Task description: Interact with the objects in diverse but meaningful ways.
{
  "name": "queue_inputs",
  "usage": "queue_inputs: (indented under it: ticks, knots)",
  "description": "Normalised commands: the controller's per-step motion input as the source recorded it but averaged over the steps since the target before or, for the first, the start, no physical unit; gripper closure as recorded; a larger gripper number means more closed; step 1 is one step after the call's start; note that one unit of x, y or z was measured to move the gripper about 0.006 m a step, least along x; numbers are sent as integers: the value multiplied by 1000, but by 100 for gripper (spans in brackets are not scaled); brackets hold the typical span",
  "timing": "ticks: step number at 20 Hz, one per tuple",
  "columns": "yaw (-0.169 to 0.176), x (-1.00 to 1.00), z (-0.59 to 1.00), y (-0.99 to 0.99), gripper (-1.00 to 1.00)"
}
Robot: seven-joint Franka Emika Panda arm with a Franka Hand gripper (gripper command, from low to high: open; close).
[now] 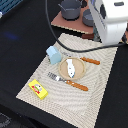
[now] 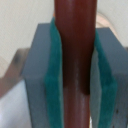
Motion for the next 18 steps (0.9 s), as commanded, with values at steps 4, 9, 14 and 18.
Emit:
queue_inputs:
  ticks: [4, 9, 14, 18]
  knots:
    - [0, -636, 0, 904, 100]
    - [-1, -675, -128, 787, 100]
    - [-47, -753, -449, 349, 100]
    - [-61, -779, -604, 107, 100]
